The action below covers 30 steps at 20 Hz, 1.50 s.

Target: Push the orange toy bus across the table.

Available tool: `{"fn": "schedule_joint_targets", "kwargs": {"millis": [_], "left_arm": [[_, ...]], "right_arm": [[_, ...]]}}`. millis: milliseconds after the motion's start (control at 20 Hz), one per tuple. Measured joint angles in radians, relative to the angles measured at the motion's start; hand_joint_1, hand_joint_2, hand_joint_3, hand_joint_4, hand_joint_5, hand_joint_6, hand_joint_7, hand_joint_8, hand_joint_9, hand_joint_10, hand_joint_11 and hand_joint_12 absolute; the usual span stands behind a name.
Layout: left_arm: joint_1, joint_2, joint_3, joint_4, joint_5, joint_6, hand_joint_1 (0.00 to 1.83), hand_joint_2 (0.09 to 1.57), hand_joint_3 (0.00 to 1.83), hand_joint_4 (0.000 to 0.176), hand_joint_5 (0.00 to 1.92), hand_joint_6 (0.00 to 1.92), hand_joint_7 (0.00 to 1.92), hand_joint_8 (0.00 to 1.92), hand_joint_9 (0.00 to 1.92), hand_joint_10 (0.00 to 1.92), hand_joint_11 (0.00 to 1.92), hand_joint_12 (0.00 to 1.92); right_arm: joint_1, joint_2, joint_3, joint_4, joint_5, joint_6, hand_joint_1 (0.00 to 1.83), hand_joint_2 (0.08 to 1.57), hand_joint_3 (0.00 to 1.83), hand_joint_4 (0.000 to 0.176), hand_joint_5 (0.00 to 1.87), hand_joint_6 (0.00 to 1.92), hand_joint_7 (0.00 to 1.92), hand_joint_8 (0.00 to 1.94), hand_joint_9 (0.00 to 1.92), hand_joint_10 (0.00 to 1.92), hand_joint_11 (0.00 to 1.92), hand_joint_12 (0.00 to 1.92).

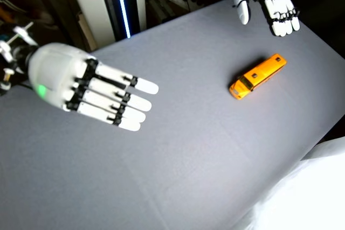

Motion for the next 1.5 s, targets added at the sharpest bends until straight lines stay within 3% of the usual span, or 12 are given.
{"fn": "schedule_joint_targets", "kwargs": {"millis": [300, 550, 600, 700, 800, 950, 1000, 1050, 1100, 1200, 1350, 1500], "left_arm": [[0.001, 0.000, -0.001, -0.116, 0.008, 0.105, 0.00, 1.41, 0.02, 0.000, 0.04, 0.00, 0.02, 0.00, 0.00, 0.00, 0.00, 0.00], [0.013, -0.014, 0.035, -0.231, 0.042, 0.115, 0.00, 1.38, 0.00, 0.000, 0.00, 0.00, 0.00, 0.00, 0.00, 0.00, 0.00, 0.00], [0.013, -0.014, 0.046, -0.258, 0.041, 0.116, 0.00, 1.38, 0.00, 0.034, 0.00, 0.00, 0.00, 0.00, 0.00, 0.00, 0.00, 0.00], [0.014, -0.017, 0.058, -0.302, 0.043, 0.128, 0.00, 1.35, 0.00, 0.071, 0.00, 0.00, 0.00, 0.00, 0.00, 0.00, 0.00, 0.00], [0.014, -0.027, 0.074, -0.332, 0.063, 0.143, 0.00, 1.35, 0.00, 0.081, 0.00, 0.00, 0.00, 0.00, 0.00, 0.00, 0.00, 0.00], [0.014, -0.040, 0.098, -0.344, 0.116, 0.153, 0.00, 1.33, 0.00, 0.066, 0.00, 0.00, 0.00, 0.00, 0.00, 0.00, 0.00, 0.00], [0.013, -0.041, 0.106, -0.349, 0.133, 0.159, 0.00, 1.31, 0.00, 0.087, 0.00, 0.00, 0.00, 0.00, 0.00, 0.00, 0.00, 0.00], [0.009, -0.042, 0.117, -0.358, 0.156, 0.172, 0.00, 1.30, 0.00, 0.092, 0.00, 0.00, 0.00, 0.00, 0.00, 0.00, 0.00, 0.00], [0.001, -0.047, 0.129, -0.372, 0.166, 0.181, 0.00, 1.31, 0.00, 0.077, 0.00, 0.00, 0.00, 0.00, 0.00, 0.00, 0.00, 0.00], [-0.017, -0.059, 0.151, -0.392, 0.200, 0.211, 0.00, 1.33, 0.00, 0.089, 0.00, 0.00, 0.00, 0.00, 0.00, 0.00, 0.00, 0.00], [-0.024, -0.079, 0.164, -0.415, 0.251, 0.233, 0.00, 1.39, 0.02, 0.017, 0.00, 0.00, 0.00, 0.00, 0.00, 0.00, 0.00, 0.00], [-0.030, -0.093, 0.186, -0.425, 0.288, 0.237, 0.00, 1.37, 0.00, 0.005, 0.00, 0.00, 0.00, 0.00, 0.00, 0.00, 0.00, 0.00]], "right_arm": [[0.000, 0.000, 0.000, -0.008, -0.001, 0.001, 0.75, 1.41, 0.00, 0.000, 0.35, 0.01, 0.28, 0.00, 0.15, 0.01, 0.07, 0.16], [0.000, -0.009, 0.002, -0.008, -0.006, 0.003, 0.58, 1.38, 0.00, 0.012, 0.38, 0.00, 0.31, 0.01, 0.18, 0.01, 0.02, 0.11], [0.000, -0.010, 0.002, -0.010, -0.012, 0.004, 0.63, 1.37, 0.00, 0.000, 0.39, 0.01, 0.32, 0.01, 0.20, 0.01, 0.06, 0.13], [0.000, -0.012, 0.004, -0.011, -0.013, 0.007, 0.65, 1.36, 0.00, 0.000, 0.40, 0.01, 0.33, 0.00, 0.21, 0.01, 0.08, 0.13], [-0.001, -0.017, 0.004, -0.013, -0.015, 0.012, 0.63, 1.37, 0.00, 0.000, 0.41, 0.00, 0.34, 0.01, 0.22, 0.01, 0.09, 0.14], [-0.001, -0.021, 0.004, -0.022, -0.016, 0.014, 0.63, 1.38, 0.00, 0.000, 0.41, 0.00, 0.32, 0.00, 0.21, 0.00, 0.09, 0.14], [-0.001, -0.021, 0.007, -0.022, -0.016, 0.016, 0.62, 1.37, 0.00, 0.000, 0.41, 0.00, 0.32, 0.00, 0.21, 0.00, 0.09, 0.14], [-0.001, -0.020, 0.010, -0.022, -0.017, 0.018, 0.62, 1.37, 0.00, 0.000, 0.41, 0.00, 0.33, 0.00, 0.22, 0.01, 0.09, 0.14], [-0.001, -0.020, 0.010, -0.018, -0.017, 0.018, 0.63, 1.37, 0.00, 0.000, 0.42, 0.00, 0.33, 0.00, 0.22, 0.01, 0.10, 0.14], [-0.001, -0.020, 0.011, -0.023, -0.018, 0.019, 0.65, 1.37, 0.00, 0.000, 0.42, 0.00, 0.33, 0.00, 0.21, 0.00, 0.07, 0.13], [-0.001, -0.020, 0.011, -0.026, -0.019, 0.020, 0.67, 1.37, 0.00, 0.000, 0.43, 0.01, 0.32, 0.00, 0.20, 0.00, 0.07, 0.12], [-0.001, -0.020, 0.011, -0.027, -0.019, 0.020, 0.68, 1.36, 0.00, 0.000, 0.44, 0.01, 0.34, 0.01, 0.21, 0.00, 0.07, 0.12]]}}
